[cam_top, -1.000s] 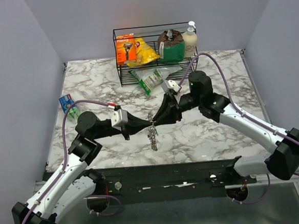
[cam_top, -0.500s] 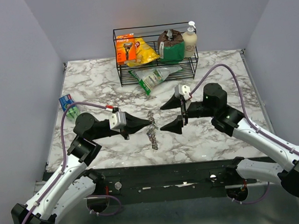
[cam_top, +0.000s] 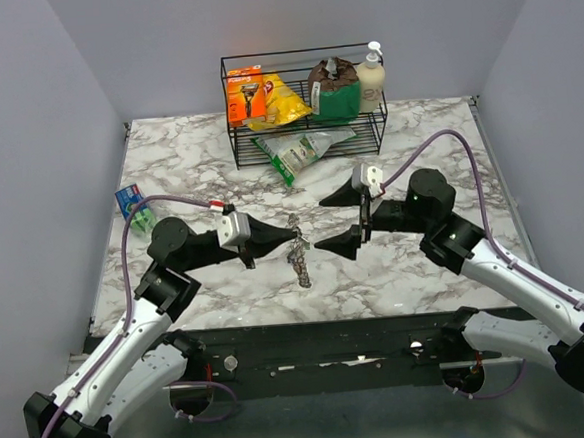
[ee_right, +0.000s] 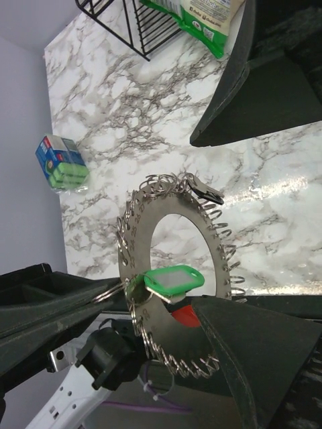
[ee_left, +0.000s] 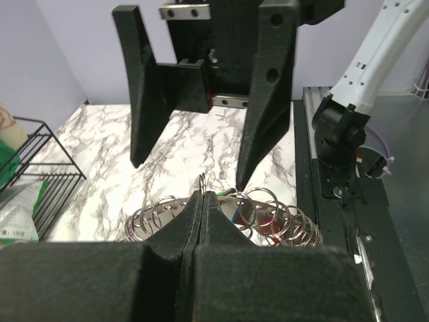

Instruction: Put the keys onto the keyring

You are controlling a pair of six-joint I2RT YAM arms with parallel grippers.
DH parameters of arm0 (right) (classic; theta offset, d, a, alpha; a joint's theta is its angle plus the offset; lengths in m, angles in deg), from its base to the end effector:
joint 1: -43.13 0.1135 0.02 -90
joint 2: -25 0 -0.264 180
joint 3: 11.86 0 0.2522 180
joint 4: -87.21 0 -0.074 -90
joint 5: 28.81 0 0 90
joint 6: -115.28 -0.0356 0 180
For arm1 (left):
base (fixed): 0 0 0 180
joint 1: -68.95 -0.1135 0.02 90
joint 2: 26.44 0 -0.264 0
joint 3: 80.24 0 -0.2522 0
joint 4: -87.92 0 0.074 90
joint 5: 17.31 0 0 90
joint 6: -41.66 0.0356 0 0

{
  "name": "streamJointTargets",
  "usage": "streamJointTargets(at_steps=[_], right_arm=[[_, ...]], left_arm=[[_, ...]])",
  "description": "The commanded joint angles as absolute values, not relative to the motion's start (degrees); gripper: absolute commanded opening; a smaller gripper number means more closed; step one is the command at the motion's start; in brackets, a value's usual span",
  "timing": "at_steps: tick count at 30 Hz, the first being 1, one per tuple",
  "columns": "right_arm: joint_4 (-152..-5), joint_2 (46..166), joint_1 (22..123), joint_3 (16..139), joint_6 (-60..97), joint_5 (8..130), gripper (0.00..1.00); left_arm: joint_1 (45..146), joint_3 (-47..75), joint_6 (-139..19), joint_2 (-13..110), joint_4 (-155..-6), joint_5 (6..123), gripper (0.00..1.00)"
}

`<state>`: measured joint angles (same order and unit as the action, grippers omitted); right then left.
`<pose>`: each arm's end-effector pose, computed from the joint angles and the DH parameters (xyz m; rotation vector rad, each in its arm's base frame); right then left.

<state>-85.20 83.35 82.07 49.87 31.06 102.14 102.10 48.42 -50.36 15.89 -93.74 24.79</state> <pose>0.1672 0.1651 0.3457 -1.1450 1.2946 1.0172 0.1280 -0.1151 0.3489 1.0641 1.1118 -1.0687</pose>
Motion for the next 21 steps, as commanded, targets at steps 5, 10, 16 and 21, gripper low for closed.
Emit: streamJointTargets(at_steps=[5,10,16,21], right_arm=[[-86.3,78.4,82.2,45.5,30.0,94.3,1.00],[-85.4,75.1,82.2,43.4,29.6,90.8,1.00],[-82.0,71.1,82.1,42.3,29.6,87.8,1.00],[-80.1,69.4,82.1,41.8,29.5,86.2,1.00]], left_arm=[[102.5,51.2,-56.4,21.1,-103.8,34.7,0.00],[103.4,51.3,-57.9,27.4,-105.7,43.4,0.00],[104.4,51.4,-59.2,37.3,-113.6,48.3,0.00],[105.5,48.3,-60.4,46.1,-119.9,48.7,0.00]])
